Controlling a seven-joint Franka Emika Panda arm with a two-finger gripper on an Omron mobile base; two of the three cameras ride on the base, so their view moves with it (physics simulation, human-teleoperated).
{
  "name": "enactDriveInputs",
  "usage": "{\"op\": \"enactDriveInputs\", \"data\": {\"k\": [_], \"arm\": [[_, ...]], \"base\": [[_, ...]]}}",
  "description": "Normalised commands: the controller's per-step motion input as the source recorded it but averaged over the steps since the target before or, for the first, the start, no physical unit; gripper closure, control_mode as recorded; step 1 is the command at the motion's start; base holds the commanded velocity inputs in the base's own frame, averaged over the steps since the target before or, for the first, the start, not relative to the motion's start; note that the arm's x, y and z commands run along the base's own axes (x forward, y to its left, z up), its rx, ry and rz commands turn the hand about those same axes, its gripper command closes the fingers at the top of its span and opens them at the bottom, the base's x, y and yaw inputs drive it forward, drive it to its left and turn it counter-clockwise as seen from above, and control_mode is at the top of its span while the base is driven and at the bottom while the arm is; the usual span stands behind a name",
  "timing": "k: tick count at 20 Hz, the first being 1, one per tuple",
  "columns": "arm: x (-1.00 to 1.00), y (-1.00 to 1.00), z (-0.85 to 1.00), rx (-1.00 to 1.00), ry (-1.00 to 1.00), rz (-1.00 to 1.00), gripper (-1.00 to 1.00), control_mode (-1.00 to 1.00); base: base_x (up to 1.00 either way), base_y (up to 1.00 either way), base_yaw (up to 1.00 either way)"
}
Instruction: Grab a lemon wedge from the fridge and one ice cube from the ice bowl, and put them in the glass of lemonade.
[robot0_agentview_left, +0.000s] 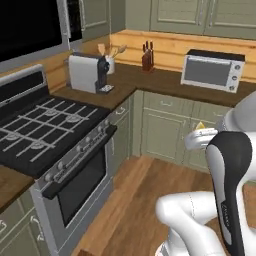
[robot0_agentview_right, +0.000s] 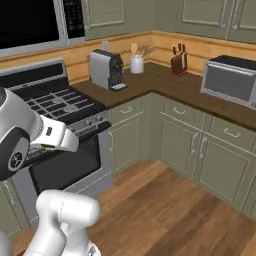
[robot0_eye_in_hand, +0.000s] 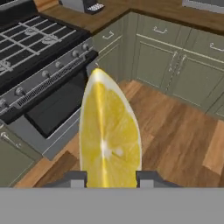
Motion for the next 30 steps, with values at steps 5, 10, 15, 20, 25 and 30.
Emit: {"op": "enactDriveInputs", "data": {"k": [5, 10, 15, 20, 25, 30], "arm": [[0.00, 0.00, 0.00, 0.00, 0.00, 0.00, 1.00, 1.00], [0.00, 0.00, 0.00, 0.00, 0.00, 0.00, 1.00, 1.00], [0.00, 0.00, 0.00, 0.00, 0.00, 0.00, 1.00, 1.00], [0.00, 0.00, 0.00, 0.00, 0.00, 0.00, 1.00, 1.00], [0.00, 0.00, 0.00, 0.00, 0.00, 0.00, 1.00, 1.00], [0.00, 0.00, 0.00, 0.00, 0.00, 0.00, 1.00, 1.00]], "base": [[0.10, -0.10, 0.84], [0.18, 0.00, 0.84], [0.80, -0.09, 0.77], [0.77, -0.25, 0.73], [0.58, -0.37, 0.64], [0.35, -0.62, 0.49]]}}
